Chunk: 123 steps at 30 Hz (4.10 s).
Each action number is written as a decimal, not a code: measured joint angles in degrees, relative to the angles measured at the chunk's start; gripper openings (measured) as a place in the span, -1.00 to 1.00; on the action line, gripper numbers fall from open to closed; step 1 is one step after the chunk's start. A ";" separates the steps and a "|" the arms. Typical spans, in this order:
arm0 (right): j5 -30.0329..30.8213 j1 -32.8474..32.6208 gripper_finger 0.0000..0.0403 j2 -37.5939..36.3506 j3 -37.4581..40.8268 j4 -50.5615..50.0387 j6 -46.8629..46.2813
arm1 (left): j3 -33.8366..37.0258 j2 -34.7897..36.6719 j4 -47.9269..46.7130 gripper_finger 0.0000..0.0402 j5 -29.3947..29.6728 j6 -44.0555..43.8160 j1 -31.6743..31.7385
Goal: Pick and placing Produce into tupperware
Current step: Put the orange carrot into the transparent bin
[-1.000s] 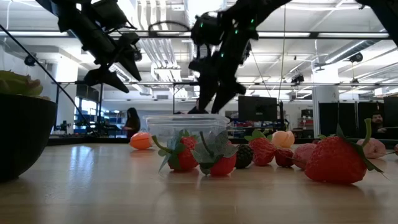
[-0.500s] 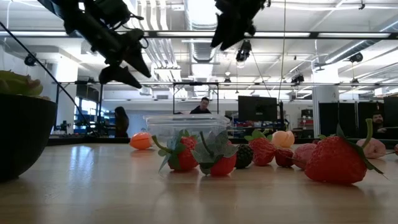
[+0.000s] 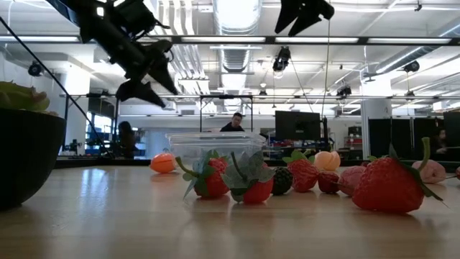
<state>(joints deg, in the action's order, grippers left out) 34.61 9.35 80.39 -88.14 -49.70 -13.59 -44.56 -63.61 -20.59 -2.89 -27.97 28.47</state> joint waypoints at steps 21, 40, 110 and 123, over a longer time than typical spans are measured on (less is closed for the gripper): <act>-0.02 7.60 0.31 -1.71 0.04 -1.54 -9.02 | 5.42 -11.84 -4.82 0.20 -6.08 0.79 -6.36; -0.45 7.80 0.32 -1.60 0.04 -3.83 -13.04 | 1.36 -22.22 3.51 0.20 -0.62 -6.35 -12.83; -0.02 7.82 0.31 -1.54 0.09 -7.51 -11.88 | -2.80 -30.29 2.11 -0.32 15.87 -5.36 -12.68; 0.02 8.24 0.31 -1.54 0.09 -7.42 -11.88 | -2.62 -8.74 -4.25 -0.20 20.69 -0.93 -12.72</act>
<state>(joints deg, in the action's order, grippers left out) 34.63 17.58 78.85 -88.05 -57.12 -25.47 -47.18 -72.36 -24.83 17.80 -28.90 15.75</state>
